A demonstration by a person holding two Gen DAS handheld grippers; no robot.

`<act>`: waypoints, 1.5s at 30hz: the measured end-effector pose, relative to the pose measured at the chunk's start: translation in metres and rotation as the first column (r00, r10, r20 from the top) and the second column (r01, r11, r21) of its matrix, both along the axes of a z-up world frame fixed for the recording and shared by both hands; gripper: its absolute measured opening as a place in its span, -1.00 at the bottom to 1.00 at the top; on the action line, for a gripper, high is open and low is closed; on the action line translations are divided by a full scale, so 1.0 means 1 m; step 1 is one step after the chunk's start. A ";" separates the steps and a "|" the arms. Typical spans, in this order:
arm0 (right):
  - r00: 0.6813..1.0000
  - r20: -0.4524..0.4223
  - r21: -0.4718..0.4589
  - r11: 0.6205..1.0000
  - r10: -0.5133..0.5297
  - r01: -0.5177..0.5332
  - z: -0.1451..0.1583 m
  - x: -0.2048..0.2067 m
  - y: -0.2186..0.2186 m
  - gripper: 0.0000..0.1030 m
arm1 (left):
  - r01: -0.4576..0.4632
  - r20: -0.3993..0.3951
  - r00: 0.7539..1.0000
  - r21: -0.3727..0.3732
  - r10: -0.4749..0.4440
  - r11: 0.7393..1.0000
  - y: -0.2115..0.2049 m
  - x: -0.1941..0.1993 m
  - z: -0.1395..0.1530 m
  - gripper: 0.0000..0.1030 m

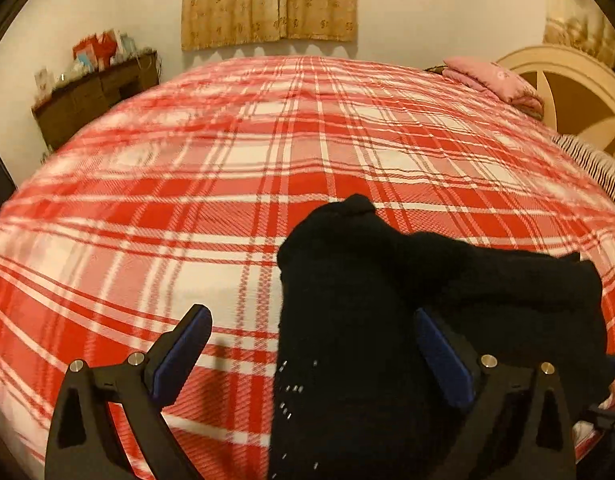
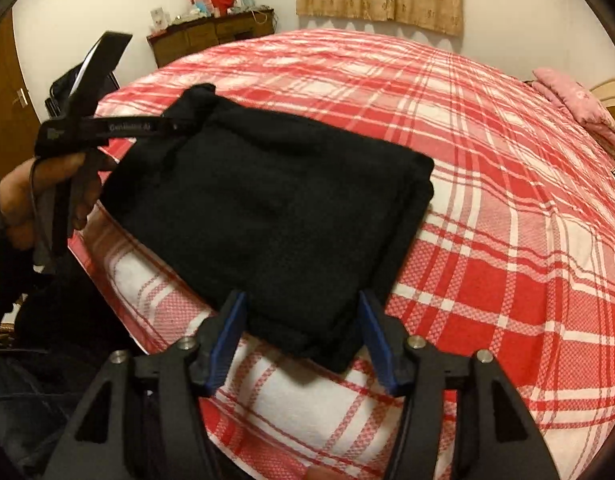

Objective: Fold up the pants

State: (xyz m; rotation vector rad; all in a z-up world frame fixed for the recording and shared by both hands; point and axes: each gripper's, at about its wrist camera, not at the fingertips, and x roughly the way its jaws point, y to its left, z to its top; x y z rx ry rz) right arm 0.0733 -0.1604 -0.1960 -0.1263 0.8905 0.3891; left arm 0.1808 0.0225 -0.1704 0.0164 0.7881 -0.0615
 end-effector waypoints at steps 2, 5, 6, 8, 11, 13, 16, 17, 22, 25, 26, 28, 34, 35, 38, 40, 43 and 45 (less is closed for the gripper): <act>1.000 -0.005 0.016 1.000 -0.002 0.002 0.000 0.001 -0.002 0.16 | -0.003 0.027 1.000 0.039 0.002 0.999 0.000 -0.008 0.007 0.97; 1.000 -0.003 0.043 0.999 -0.005 0.005 0.005 0.001 -0.007 0.18 | -0.008 0.054 0.999 0.032 0.007 0.999 0.006 -0.021 0.014 0.97; 1.000 0.001 0.059 0.998 -0.012 0.012 0.009 0.000 -0.010 0.22 | -0.011 0.061 0.998 0.024 0.009 1.000 0.008 -0.025 0.016 0.97; 0.999 0.018 0.081 0.996 -0.032 0.030 0.014 -0.001 -0.015 0.33 | -0.014 0.068 0.998 0.017 0.013 1.000 0.014 -0.031 0.019 0.97; 0.997 0.040 0.120 0.991 -0.068 0.063 0.024 -0.002 -0.027 0.40 | -0.021 0.068 0.998 0.014 0.020 1.000 0.019 -0.034 0.019 0.97; 0.994 0.044 0.149 0.985 -0.097 0.089 0.027 -0.002 -0.034 0.58 | -0.029 0.060 0.998 0.003 0.029 1.000 0.023 -0.034 0.016 0.97; 0.989 0.024 0.196 0.971 -0.144 0.137 0.028 0.004 -0.045 0.69 | -0.028 0.048 0.998 -0.018 0.029 0.999 0.027 -0.033 0.010 0.97; 0.988 0.012 0.217 0.965 -0.156 0.150 0.027 0.006 -0.049 0.70 | -0.023 0.041 0.999 -0.022 0.024 0.999 0.028 -0.033 0.008 0.97; 0.980 -0.021 0.259 0.946 -0.197 0.195 0.024 0.013 -0.059 0.70 | -0.015 0.029 0.999 -0.041 0.016 0.999 0.029 -0.031 -0.001 0.97; 0.978 -0.036 0.281 0.937 -0.207 0.208 0.022 0.018 -0.062 0.70 | -0.011 0.020 1.000 -0.075 0.013 0.997 0.033 -0.028 -0.007 0.97; 0.977 -0.043 0.292 0.932 -0.211 0.214 0.021 0.021 -0.063 0.70 | -0.008 0.018 1.000 -0.086 0.009 0.996 0.035 -0.027 -0.009 0.97; 0.974 -0.057 0.305 0.925 -0.217 0.224 0.019 0.025 -0.064 0.70 | 0.000 0.008 1.000 -0.109 0.001 0.994 0.038 -0.024 -0.013 0.97; 0.965 -0.098 0.336 0.904 -0.245 0.264 0.011 0.037 -0.070 0.70 | 0.021 -0.010 1.000 -0.194 -0.023 0.981 0.049 -0.019 -0.021 0.97; 0.963 -0.104 0.339 0.902 -0.248 0.269 0.009 0.039 -0.071 0.70 | 0.027 -0.007 1.000 -0.188 -0.029 0.982 0.048 -0.019 -0.021 0.97; 0.962 -0.108 0.347 0.897 -0.249 0.272 0.007 0.042 -0.069 0.72 | 0.040 -0.005 0.999 -0.176 -0.042 0.983 0.045 -0.017 -0.021 0.97; 0.965 -0.107 0.343 0.902 -0.239 0.261 0.006 0.045 -0.064 0.71 | 0.051 -0.004 0.999 -0.184 -0.053 0.982 0.043 -0.015 -0.021 0.97; 0.968 -0.105 0.341 0.906 -0.228 0.251 0.004 0.051 -0.057 0.66 | 0.076 0.001 0.997 -0.188 -0.077 0.979 0.038 -0.013 -0.020 0.97; 0.968 -0.100 0.338 0.908 -0.229 0.250 0.003 0.054 -0.054 0.53 | 0.110 0.006 0.994 -0.193 -0.111 0.975 0.033 -0.011 -0.019 0.97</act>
